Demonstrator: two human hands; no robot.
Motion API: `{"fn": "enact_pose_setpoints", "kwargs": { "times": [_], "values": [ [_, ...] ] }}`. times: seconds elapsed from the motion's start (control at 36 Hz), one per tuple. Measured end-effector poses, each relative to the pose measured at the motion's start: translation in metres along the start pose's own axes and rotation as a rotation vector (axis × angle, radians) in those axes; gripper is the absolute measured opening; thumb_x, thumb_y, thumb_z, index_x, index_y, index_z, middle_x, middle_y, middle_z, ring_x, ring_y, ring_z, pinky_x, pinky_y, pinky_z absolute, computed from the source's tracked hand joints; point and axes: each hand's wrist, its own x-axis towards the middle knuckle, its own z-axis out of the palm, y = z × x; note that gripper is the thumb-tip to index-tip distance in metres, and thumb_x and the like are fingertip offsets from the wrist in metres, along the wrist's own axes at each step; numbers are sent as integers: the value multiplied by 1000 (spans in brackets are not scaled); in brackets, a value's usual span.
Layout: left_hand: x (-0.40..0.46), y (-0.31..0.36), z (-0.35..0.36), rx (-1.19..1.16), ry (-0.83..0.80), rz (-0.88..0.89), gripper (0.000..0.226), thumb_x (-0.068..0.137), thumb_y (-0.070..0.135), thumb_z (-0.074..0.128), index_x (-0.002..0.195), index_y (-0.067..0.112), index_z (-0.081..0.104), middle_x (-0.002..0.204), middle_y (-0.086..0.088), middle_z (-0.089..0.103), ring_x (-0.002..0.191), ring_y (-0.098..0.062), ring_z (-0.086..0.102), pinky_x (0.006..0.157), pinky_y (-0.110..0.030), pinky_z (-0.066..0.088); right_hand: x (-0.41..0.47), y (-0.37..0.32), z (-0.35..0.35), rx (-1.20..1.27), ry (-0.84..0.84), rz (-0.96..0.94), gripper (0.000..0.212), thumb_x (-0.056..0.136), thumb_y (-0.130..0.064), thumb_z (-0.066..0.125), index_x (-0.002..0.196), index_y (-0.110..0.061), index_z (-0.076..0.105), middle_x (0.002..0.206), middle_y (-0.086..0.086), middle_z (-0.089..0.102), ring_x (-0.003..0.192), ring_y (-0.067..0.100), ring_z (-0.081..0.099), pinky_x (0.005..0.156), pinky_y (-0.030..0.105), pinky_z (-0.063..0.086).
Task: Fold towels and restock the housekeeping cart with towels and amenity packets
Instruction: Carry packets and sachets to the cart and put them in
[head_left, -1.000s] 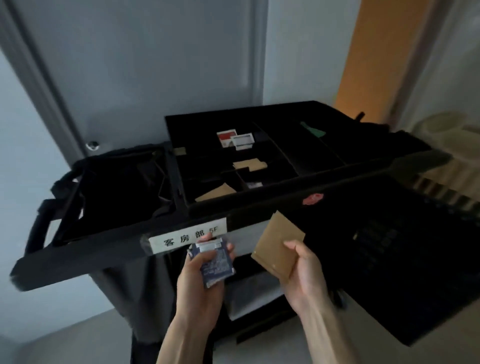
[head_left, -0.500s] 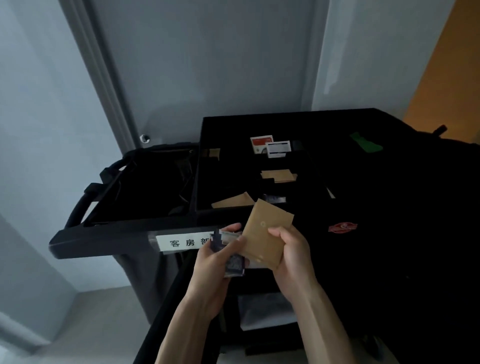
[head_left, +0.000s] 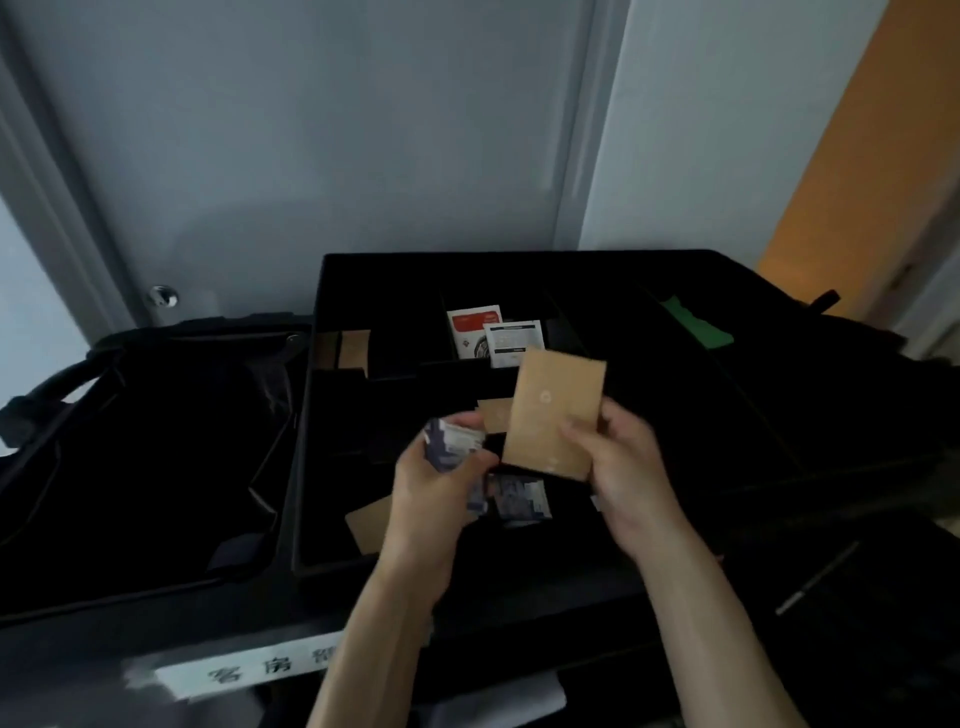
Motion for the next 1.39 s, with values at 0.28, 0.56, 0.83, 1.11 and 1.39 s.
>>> {"fn": "enact_pose_setpoints", "kwargs": {
  "times": [0.28, 0.56, 0.83, 1.11, 1.39],
  "values": [
    [82, 1, -8, 165, 123, 92, 33, 94, -2, 59, 110, 26, 68, 96, -5, 64, 72, -12, 63, 64, -28, 54, 127, -7, -10, -802, -155, -289, 28, 92, -7, 61, 110, -27, 69, 102, -8, 65, 94, 8, 59, 71, 16, 43],
    [149, -21, 27, 1175, 0, 320, 43, 91, -3, 57, 128, 19, 61, 125, -2, 51, 119, -23, 45, 92, -22, 35, 172, 30, 10, -1165, -556, -201, 48, 90, -1, 45, 133, -16, 60, 131, 11, 59, 122, 29, 53, 97, 38, 48],
    [156, -42, 40, 1541, -149, 151, 49, 93, 7, 53, 141, 21, 51, 134, -6, 46, 117, -27, 46, 94, -33, 44, 176, 45, 4, -1257, -473, -283, 42, 96, -10, 52, 136, -23, 57, 135, 5, 48, 128, 26, 38, 104, 45, 38],
    [168, -50, 50, 1624, -285, -47, 50, 96, 13, 50, 145, 16, 46, 131, -18, 47, 117, -35, 52, 103, -38, 44, 167, 38, 5, -1399, -474, -53, 44, 90, -21, 64, 132, -14, 53, 128, 12, 56, 115, 30, 57, 86, 35, 47],
    [171, -47, 34, 1423, -217, -96, 33, 95, 12, 52, 127, 11, 61, 127, -16, 50, 119, -33, 52, 101, -35, 44, 161, 41, 7, -1355, -449, -113, 31, 91, -23, 56, 118, -10, 62, 116, 13, 63, 106, 30, 59, 76, 33, 48]
  ]
}}
